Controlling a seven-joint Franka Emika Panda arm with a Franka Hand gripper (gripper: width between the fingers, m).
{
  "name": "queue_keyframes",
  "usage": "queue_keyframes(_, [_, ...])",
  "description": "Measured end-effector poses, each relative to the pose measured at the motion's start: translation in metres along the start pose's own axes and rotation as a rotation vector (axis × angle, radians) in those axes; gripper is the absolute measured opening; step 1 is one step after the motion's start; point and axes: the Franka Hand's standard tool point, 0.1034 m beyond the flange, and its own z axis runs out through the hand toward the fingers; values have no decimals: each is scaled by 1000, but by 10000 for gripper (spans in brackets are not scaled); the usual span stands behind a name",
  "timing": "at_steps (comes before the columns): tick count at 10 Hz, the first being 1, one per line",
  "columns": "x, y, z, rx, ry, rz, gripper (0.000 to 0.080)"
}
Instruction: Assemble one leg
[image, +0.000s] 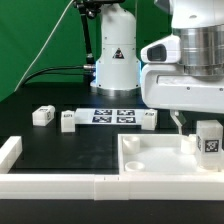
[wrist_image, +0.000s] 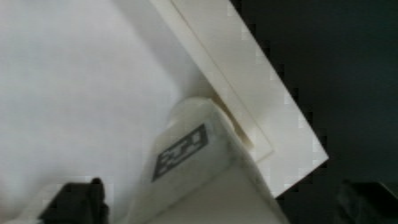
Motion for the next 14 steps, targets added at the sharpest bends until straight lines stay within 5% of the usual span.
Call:
queue_keyframes(4, [1, 2, 0, -8, 1, -429, 649])
queue_keyframes(6, [1, 2, 0, -7, 1, -440, 649])
queue_keyframes(7, [1, 2, 0, -7, 1, -441, 558])
queue_keyframes(8, [1, 2, 0, -7, 1, -441, 558])
queue_keyframes(9, [1, 2, 0, -7, 1, -440, 361])
queue_keyframes(10, [2, 4, 0, -10, 2, -436, 294])
queue_keyframes(14, [3, 5, 0, -9, 5, -84, 294])
